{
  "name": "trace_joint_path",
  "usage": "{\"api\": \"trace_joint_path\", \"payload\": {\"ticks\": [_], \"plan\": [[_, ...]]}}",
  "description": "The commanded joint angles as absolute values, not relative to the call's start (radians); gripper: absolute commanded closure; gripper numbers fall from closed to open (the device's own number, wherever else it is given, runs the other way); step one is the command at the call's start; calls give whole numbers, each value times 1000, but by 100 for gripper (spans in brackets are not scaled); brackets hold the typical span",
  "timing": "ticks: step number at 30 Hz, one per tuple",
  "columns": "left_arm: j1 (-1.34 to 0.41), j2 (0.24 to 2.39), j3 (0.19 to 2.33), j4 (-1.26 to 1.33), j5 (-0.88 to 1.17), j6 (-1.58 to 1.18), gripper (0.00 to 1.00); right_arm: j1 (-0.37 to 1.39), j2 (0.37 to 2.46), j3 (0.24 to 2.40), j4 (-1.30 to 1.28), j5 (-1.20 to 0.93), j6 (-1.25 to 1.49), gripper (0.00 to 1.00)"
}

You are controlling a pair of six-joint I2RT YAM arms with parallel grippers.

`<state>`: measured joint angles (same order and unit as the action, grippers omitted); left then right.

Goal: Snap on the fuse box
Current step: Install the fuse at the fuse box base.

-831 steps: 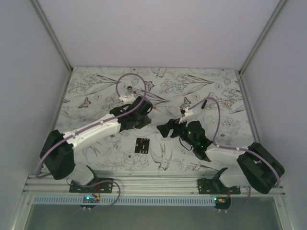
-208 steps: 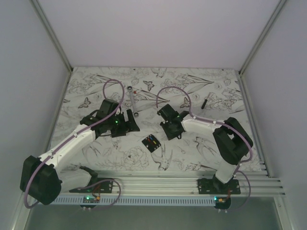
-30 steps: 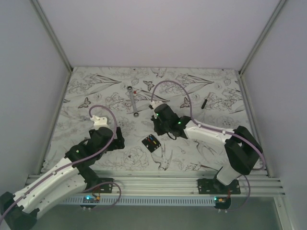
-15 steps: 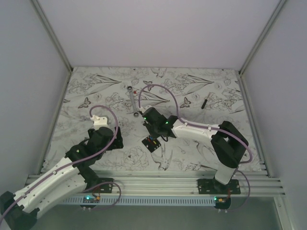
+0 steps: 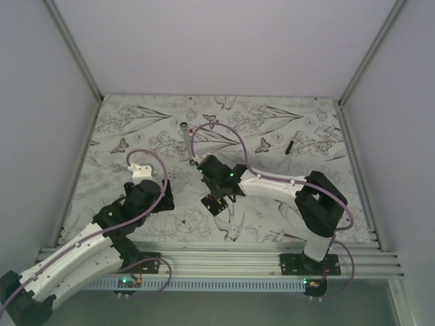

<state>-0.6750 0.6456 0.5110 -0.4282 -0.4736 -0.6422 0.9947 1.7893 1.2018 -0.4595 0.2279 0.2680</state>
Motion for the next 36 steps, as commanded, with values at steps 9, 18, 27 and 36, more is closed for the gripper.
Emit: {"api": "trace_joint_path", "payload": {"ticks": [9, 18, 27, 36], "plan": [[-678, 633, 506, -465, -504, -636, 1, 1011, 1834, 1239, -467, 252, 235, 100], [-677, 630, 505, -465, -505, -637, 1, 1014, 1846, 1236, -461, 243, 212, 100], [-676, 632, 505, -465, -504, -639, 0, 1023, 1867, 1225, -482, 244, 184, 100], [-675, 630, 505, -465, -500, -642, 0, 1023, 1893, 1179, -504, 243, 186, 100]]}}
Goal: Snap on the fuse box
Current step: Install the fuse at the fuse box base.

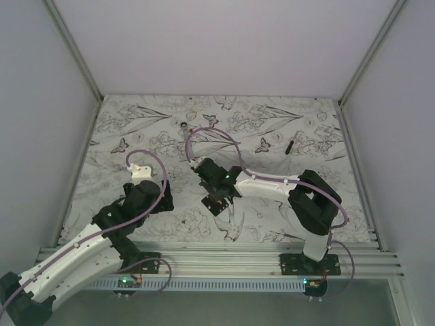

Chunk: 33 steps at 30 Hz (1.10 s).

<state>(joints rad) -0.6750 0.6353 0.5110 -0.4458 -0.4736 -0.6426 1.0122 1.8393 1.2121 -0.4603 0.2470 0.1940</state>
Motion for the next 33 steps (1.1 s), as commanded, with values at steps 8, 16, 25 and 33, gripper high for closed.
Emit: {"api": "trace_joint_path", "payload": {"ticks": [8, 16, 25, 33], "plan": [[-676, 620, 503, -466, -497, -643, 0, 1022, 1941, 1143, -523, 188, 184, 100], [-676, 604, 499, -467, -499, -649, 0, 1020, 1908, 1069, -568, 166, 195, 100], [-675, 600, 499, -471, -492, -650, 1, 1012, 1951, 1158, -550, 190, 213, 100], [-675, 596, 499, -471, -491, -653, 0, 1013, 1824, 1213, -528, 174, 206, 81]]}}
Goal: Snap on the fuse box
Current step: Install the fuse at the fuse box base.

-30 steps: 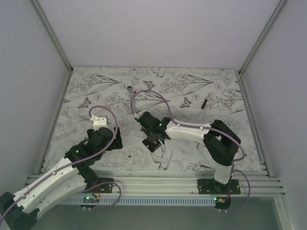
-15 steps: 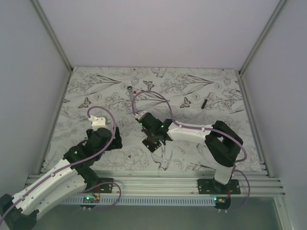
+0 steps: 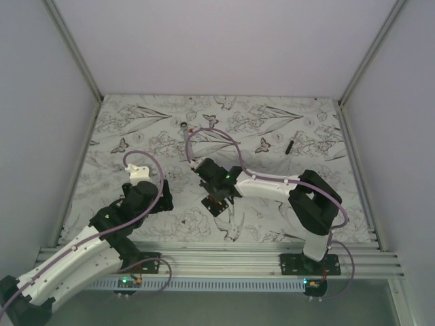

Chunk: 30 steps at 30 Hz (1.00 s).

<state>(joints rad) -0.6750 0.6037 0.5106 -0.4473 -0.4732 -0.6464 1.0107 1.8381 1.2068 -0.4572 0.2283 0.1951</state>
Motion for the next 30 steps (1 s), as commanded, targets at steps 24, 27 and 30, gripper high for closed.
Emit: {"api": "trace_joint_path", "payload": {"ticks": [24, 27, 30], "plan": [[-676, 589, 498, -472, -485, -655, 0, 950, 1810, 1268, -501, 84, 202, 74], [-675, 589, 497, -472, -485, -654, 1, 950, 1809, 1271, -495, 77, 206, 74], [-676, 589, 497, -472, -484, -655, 1, 950, 1800, 1270, -494, 75, 207, 74]]}}
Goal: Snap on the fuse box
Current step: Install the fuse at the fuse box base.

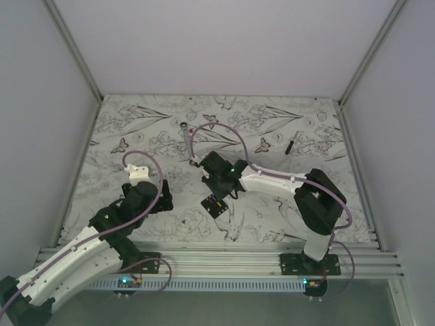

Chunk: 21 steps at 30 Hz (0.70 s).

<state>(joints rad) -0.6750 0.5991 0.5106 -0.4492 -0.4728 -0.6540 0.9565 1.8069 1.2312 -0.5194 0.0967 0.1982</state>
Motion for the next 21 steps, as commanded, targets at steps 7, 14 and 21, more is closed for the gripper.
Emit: {"api": "trace_joint_path", "payload": {"ticks": [7, 14, 21], "plan": [[-676, 588, 497, -472, -483, -656, 1, 945, 1832, 1281, -491, 81, 215, 77], [-675, 588, 497, -472, -483, -657, 1, 945, 1856, 1287, -495, 81, 220, 85], [-675, 588, 498, -472, -483, -657, 1, 945, 1865, 1282, -534, 52, 227, 92]]}}
